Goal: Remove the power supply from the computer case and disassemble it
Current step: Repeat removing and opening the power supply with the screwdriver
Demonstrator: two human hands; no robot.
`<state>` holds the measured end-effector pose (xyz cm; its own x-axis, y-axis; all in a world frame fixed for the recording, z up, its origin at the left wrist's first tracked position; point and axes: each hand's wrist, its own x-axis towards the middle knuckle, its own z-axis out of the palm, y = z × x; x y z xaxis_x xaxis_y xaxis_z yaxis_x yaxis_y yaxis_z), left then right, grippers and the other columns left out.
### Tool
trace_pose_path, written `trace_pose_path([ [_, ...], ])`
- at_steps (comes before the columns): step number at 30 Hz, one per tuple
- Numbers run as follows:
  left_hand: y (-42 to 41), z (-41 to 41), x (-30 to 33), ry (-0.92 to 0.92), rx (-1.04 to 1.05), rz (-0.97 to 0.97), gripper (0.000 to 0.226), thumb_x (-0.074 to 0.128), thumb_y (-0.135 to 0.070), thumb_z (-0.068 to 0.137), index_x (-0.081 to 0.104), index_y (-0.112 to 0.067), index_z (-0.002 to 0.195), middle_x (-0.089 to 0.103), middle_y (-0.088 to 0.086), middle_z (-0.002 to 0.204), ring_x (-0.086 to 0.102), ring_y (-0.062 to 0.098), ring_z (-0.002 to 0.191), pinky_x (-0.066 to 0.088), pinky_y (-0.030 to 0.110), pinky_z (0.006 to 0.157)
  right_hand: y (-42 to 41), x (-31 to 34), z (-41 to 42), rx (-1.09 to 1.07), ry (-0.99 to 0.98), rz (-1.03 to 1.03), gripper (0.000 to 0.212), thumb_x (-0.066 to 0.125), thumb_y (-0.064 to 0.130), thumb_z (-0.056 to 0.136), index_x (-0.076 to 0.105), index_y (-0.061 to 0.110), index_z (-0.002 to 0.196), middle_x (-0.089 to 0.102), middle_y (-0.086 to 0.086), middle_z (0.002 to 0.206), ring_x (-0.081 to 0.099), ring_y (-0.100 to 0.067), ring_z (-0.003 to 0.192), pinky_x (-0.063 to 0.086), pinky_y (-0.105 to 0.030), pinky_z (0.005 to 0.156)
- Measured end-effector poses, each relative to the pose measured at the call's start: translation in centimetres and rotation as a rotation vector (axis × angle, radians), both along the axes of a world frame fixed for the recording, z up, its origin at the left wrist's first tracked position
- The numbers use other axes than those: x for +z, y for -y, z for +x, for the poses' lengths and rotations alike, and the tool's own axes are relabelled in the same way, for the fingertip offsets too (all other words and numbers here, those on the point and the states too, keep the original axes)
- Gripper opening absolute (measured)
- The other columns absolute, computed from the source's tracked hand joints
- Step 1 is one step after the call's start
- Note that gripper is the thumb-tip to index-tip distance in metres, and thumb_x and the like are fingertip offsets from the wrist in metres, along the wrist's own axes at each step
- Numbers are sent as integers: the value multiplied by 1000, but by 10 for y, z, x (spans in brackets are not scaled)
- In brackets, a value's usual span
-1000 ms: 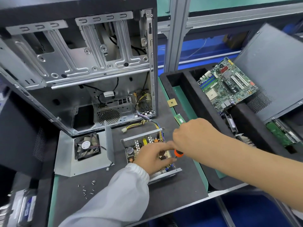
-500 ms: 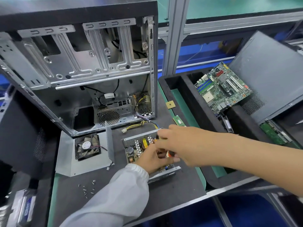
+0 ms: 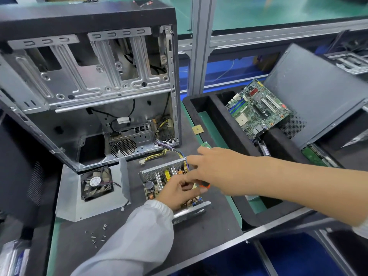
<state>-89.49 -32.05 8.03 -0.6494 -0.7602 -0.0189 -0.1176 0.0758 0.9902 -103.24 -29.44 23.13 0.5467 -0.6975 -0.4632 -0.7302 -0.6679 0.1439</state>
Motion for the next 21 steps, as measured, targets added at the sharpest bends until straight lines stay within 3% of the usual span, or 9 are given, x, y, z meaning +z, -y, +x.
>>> trace_pose_path([
  [4, -1, 0, -4, 18, -6, 14, 19, 75, -18, 82, 75, -36, 76, 34, 4, 66, 27, 12, 65, 30, 26, 62, 2, 7, 0, -304, 1, 15, 42, 55, 51, 90, 44, 15, 109, 45, -4, 96, 47, -27, 74, 35, -32, 58],
  [5, 0, 0, -4, 33, -16, 12, 11, 77, -19, 81, 74, -26, 73, 34, 0, 62, 26, 11, 62, 28, 24, 59, 2, 6, 0, -308, -33, -36, 34, 48, 47, 96, 46, 13, 101, 53, -7, 98, 49, -28, 74, 36, -32, 59],
  [7, 1, 1, -5, 43, -1, 9, 19, 80, -23, 79, 67, -18, 66, 23, -9, 56, 19, 10, 56, 18, 23, 55, 1, 2, 2, -280, -52, -54, 29, 40, 38, 101, 50, 13, 94, 59, -12, 104, 49, -28, 74, 38, -32, 62],
  [10, 1, 0, 2, 27, -56, -25, 16, 77, -22, 80, 69, -33, 71, 23, -10, 57, 18, 10, 57, 17, 22, 54, 1, 2, 3, -186, -92, -25, 25, 44, 28, 101, 55, 10, 114, 58, -13, 111, 60, -32, 92, 38, -33, 64],
  [14, 4, -5, 6, 16, -69, -30, 35, 72, -18, 82, 66, -47, 64, 21, -13, 52, 19, 5, 53, 18, 24, 54, 0, 5, -4, -17, -68, -26, 42, 57, 14, 91, 45, 22, 130, 43, -5, 123, 47, -26, 107, 36, -34, 65],
  [16, 4, -6, 4, 15, -36, -19, 29, 74, -20, 79, 65, -40, 60, 20, -13, 51, 18, 6, 52, 17, 28, 55, 0, 5, -6, -6, -4, -10, 44, 60, 19, 89, 44, 23, 130, 40, -4, 123, 45, -25, 106, 36, -34, 64],
  [18, 2, -7, 2, 8, -1, -5, 19, 77, -26, 74, 63, -26, 61, 20, -11, 54, 17, 9, 54, 18, 29, 58, 2, 7, -9, -130, 35, 45, 49, 65, 38, 86, 42, 21, 126, 42, -4, 113, 50, -27, 93, 36, -34, 63],
  [20, 3, -8, 1, 5, 10, -2, 12, 77, -20, 75, 72, -31, 72, 25, -7, 53, 22, 11, 53, 28, 24, 61, 5, 11, -11, -268, 20, 21, 52, 61, 52, 86, 45, 16, 120, 47, -9, 97, 53, -30, 85, 38, -33, 64],
  [21, 4, -8, 1, 5, 11, -16, 18, 78, -19, 75, 74, -36, 79, 27, -11, 53, 24, 9, 52, 28, 21, 58, 5, 12, -11, -274, -5, -40, 42, 55, 46, 92, 48, 13, 118, 51, -11, 97, 57, -32, 88, 38, -33, 64],
])
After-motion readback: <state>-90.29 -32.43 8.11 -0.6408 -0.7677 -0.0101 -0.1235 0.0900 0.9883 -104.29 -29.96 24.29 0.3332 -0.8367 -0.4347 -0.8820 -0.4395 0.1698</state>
